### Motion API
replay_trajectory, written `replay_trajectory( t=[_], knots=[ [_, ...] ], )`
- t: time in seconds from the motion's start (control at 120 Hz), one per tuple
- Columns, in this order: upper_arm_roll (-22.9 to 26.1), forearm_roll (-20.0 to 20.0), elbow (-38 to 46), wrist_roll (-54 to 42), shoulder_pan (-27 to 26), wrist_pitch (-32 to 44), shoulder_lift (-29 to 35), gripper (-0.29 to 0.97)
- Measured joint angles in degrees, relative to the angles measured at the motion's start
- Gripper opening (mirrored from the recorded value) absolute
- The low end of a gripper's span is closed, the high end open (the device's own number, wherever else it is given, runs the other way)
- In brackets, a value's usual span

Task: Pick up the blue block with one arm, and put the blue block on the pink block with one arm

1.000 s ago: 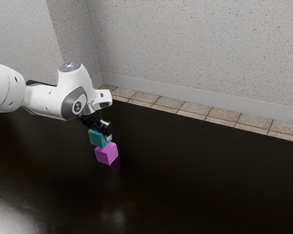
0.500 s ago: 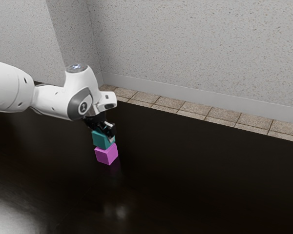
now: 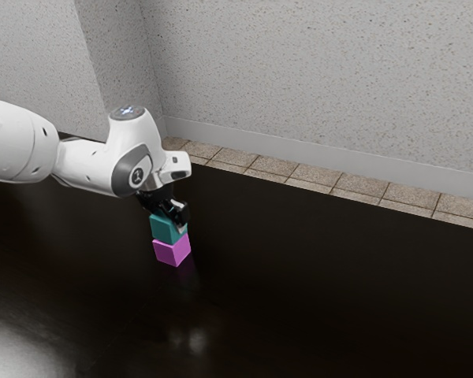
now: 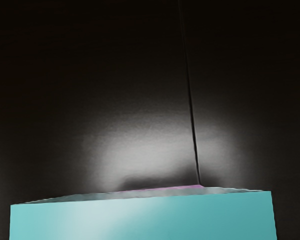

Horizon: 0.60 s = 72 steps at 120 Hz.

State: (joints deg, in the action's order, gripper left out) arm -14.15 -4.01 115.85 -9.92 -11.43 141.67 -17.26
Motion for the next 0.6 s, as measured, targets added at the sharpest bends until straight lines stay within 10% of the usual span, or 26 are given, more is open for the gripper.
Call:
replay_trajectory(
  t=[0.6],
  knots=[
    [0.21, 0.33, -7.66, -1.07, 0.63, -13.46, 8.29, 0.67]
  ],
)
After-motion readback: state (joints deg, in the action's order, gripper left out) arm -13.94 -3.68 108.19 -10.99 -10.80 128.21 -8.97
